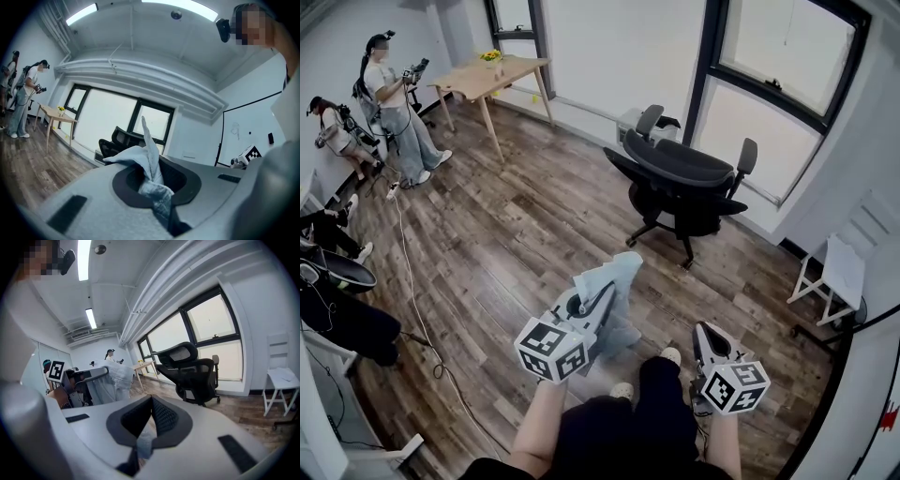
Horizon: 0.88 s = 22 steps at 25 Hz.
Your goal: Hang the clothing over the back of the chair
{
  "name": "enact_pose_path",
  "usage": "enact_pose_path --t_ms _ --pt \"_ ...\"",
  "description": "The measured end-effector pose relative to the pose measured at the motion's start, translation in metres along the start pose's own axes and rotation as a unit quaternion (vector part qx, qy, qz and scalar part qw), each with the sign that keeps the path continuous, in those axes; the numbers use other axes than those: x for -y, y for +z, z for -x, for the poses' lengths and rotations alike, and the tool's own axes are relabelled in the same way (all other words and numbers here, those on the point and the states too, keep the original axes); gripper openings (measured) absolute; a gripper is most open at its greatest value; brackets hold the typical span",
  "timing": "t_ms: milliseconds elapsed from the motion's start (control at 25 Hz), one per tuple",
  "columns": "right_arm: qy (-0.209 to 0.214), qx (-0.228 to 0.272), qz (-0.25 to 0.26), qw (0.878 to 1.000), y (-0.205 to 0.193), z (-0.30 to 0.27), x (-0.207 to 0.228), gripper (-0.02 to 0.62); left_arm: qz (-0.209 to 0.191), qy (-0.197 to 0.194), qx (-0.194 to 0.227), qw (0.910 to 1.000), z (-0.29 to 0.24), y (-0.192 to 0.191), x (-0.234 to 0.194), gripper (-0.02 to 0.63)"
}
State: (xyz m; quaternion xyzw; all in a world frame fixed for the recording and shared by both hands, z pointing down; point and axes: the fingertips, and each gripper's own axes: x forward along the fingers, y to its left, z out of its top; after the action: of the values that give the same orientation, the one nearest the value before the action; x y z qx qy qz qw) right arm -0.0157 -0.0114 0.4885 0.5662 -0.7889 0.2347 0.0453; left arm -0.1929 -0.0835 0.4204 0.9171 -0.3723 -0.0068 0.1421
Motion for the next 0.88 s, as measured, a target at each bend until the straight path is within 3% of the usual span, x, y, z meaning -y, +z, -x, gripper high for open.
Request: enact_pose_path --t_ms 520,880 --pt "-0.006 -0.003 -0.009 1.000 0.011 -0.005 0.052 0.002 -0.001 -0.012 -0.015 0.9998 -0.055 -0.009 0.020 0.017" --pt "0.030 -0.012 0.009 0.999 0.048 -0.026 0.101 0.002 -0.023 0.008 0.006 0.9997 -0.112 0.020 0.035 0.017"
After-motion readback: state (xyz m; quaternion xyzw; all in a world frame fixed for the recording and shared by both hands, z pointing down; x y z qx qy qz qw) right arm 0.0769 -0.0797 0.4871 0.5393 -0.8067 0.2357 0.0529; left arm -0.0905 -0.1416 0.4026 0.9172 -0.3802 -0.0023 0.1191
